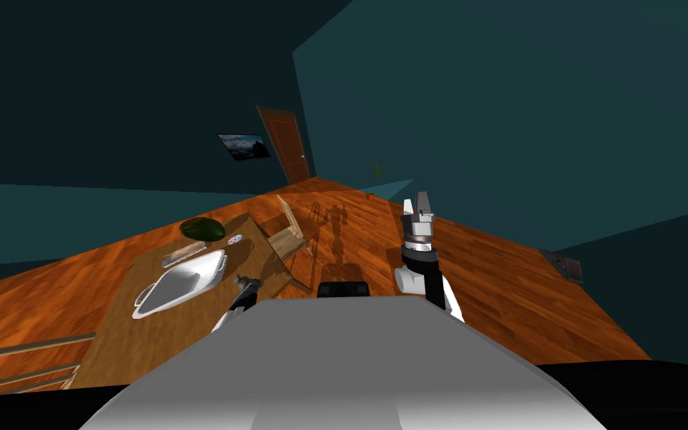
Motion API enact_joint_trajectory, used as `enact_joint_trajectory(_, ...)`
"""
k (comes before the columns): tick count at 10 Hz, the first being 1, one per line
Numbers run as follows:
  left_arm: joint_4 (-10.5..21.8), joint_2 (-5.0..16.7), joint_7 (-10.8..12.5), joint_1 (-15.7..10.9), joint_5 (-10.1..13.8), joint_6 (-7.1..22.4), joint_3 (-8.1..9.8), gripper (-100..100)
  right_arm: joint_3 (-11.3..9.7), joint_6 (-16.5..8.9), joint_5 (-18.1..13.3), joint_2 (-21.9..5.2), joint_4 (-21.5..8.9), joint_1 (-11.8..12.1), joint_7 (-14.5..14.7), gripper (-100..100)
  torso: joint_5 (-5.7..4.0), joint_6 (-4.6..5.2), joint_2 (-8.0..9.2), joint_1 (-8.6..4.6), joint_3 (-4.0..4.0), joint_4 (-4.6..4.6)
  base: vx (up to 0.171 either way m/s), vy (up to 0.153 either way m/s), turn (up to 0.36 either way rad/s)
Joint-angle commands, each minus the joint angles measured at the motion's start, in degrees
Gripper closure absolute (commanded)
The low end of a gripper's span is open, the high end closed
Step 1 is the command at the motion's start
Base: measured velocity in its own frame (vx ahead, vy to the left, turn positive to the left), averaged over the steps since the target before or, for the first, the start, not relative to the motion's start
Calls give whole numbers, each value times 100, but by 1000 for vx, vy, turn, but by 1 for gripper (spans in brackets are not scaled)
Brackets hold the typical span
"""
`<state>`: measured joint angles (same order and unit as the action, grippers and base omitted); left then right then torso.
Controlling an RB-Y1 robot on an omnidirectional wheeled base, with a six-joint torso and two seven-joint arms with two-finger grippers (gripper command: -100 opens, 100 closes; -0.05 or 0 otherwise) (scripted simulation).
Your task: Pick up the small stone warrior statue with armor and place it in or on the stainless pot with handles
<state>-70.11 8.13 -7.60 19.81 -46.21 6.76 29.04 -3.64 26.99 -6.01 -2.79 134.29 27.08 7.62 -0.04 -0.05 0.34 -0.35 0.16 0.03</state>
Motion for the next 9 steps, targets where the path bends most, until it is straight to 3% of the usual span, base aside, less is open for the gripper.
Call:
enact_joint_trajectory(1,88,-77,-68,26,-71,-61,39,100,0,0,0,0,0,0,0,0,0,0,0,0,0,0,-64,-162,-37)
enact_joint_trajectory(4,252,-143,-211,64,-181,-223,164,100,-1,0,0,1,0,-1,0,0,55,1,25,-48,2,-19,-112,-188,-72)
enact_joint_trajectory(9,530,-196,-443,44,-352,-541,472,100,0,0,0,0,0,0,0,0,112,-9,14,10,-14,-43,-101,-111,-87)
